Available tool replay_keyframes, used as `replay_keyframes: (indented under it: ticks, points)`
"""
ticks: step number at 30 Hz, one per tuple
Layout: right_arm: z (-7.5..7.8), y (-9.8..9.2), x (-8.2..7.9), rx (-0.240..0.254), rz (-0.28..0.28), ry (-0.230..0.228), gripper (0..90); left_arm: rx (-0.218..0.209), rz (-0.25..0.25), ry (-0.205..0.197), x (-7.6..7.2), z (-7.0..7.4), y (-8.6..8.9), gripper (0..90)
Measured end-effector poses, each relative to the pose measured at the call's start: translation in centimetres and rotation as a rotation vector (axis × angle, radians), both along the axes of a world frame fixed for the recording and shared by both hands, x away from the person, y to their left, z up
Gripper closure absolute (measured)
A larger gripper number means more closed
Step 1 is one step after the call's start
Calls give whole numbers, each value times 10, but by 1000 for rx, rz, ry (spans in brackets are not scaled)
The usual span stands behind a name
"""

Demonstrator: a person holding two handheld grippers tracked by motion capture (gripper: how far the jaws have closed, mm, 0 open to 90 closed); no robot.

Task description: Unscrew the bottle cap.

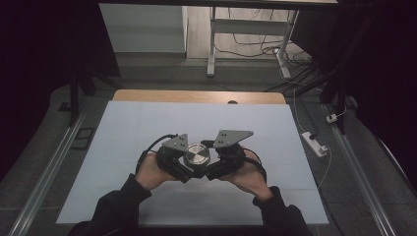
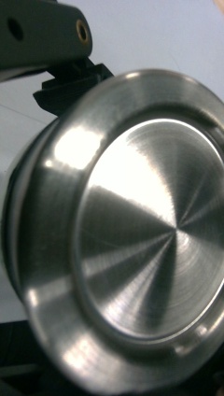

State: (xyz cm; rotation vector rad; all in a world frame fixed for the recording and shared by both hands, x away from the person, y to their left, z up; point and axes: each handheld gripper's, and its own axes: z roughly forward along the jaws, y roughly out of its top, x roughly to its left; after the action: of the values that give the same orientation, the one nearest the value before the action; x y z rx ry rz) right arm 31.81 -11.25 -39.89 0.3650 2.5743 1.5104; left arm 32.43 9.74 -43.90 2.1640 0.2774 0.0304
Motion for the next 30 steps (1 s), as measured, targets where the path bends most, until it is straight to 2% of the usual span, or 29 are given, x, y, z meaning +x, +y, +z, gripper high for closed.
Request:
replay_keyframes:
  ticks: [3, 6, 9, 12, 13, 15, 16, 17, 18, 21, 23, 25, 28, 30]
  points:
    - [1, -6, 3, 21, 82, 50, 200, 1, -67, 1, -3, 2, -2, 156]
    - [2, -9, 3, 12, 160, 55, 200, 1, -139, -10, -6, 2, -4, 156]
    - [3, -13, 2, 11, 264, 47, 200, -4, -225, -27, -11, 3, -7, 156]
    - [2, -16, 2, 30, 386, 58, 200, -12, -312, -40, -18, 3, -11, 156]
    - [1, -17, 2, 41, 419, 69, 199, -15, -326, -44, -19, 4, -12, 156]
    - [1, -19, 3, 56, 441, 89, 196, -24, -304, -37, -19, 4, -13, 156]
    - [2, -20, 4, 63, 422, 83, 158, -19, -278, -43, -17, 5, -12, 156]
    - [8, -22, 4, 78, 341, 80, 101, -14, -238, -43, -16, 6, -11, 156]
    - [8, -22, 4, 78, 341, 80, 101, -9, -191, -43, -14, 7, -9, 156]
    - [18, -23, 3, 55, 175, 46, 71, 7, -32, -35, -8, 6, -6, 156]
    - [18, -19, 0, 41, 74, 26, 76, 26, 44, -37, -5, 5, -4, 156]
    - [15, -11, -2, 2, 3, -11, 77, 34, 71, -37, -3, 4, -3, 156]
    - [7, 0, -4, -18, -34, -27, 96, 36, 69, -32, -4, 3, -5, 156]
    - [3, 4, -5, -28, -38, -37, 129, 37, 55, -34, -5, 4, -6, 156]
